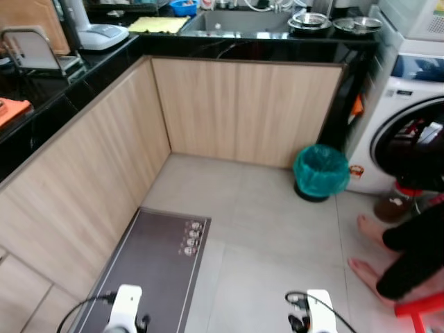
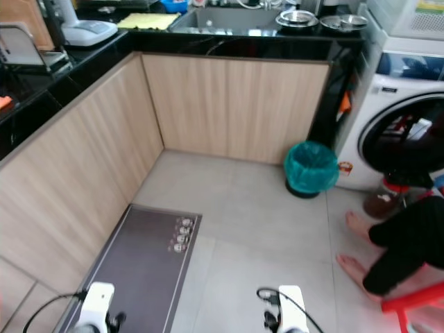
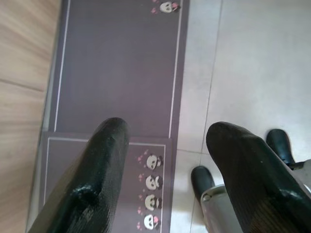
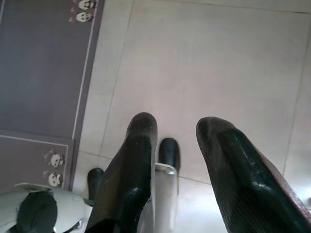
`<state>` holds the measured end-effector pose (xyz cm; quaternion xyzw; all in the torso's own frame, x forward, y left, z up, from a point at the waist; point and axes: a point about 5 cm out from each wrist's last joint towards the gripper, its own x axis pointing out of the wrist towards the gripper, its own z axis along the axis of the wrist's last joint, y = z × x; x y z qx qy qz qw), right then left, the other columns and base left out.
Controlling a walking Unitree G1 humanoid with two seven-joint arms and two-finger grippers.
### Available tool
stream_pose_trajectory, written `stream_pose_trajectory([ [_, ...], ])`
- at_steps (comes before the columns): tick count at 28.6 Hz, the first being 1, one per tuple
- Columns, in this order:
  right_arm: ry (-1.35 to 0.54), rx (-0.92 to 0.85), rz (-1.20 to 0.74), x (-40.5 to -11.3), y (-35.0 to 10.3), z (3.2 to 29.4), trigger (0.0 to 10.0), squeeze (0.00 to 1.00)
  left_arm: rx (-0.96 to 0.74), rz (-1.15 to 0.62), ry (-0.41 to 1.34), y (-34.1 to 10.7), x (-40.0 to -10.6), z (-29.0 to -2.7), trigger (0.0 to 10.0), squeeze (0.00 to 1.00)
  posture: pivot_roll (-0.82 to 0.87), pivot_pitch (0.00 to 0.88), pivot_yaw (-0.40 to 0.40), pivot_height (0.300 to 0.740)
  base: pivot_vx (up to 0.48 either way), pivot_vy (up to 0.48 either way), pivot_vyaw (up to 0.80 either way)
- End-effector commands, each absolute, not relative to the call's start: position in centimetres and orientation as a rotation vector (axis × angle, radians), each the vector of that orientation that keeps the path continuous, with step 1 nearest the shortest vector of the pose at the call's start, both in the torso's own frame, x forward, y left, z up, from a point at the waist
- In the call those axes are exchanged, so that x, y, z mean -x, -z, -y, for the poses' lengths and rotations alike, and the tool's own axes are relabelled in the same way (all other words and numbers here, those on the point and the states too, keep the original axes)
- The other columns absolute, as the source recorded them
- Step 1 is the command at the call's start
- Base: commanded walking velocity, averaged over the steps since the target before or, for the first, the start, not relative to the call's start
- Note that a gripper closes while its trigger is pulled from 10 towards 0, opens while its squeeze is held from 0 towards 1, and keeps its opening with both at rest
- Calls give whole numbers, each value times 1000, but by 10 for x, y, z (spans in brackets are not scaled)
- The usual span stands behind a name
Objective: Kitchen organization
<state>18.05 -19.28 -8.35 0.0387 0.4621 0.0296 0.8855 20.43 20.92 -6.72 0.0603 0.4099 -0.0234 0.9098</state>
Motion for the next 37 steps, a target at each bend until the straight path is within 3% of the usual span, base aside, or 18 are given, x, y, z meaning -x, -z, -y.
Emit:
stream_pose_trajectory([
  [1, -60, -89, -969, -179, 85, 190, 10000, 0, -152, -873, 61, 70, -200, -211, 10000, 0, 1, 0, 52, 740, 0, 0, -644],
  [13, -58, -95, -966, -179, 85, 189, 10000, 0, -174, -891, 66, 72, -194, -214, 10000, 0, -6, 0, 59, 740, 0, 0, -649],
  [23, -54, -107, -947, -178, 85, 188, 10000, 0, -162, -892, 77, 73, -192, -213, 10000, 0, -8, 0, 64, 740, 0, 0, 0],
  [37, -51, -95, -940, -179, 84, 189, 10000, 0, -162, -882, 82, 72, -197, -207, 10000, 0, -5, 0, 62, 740, 354, 0, 0],
])
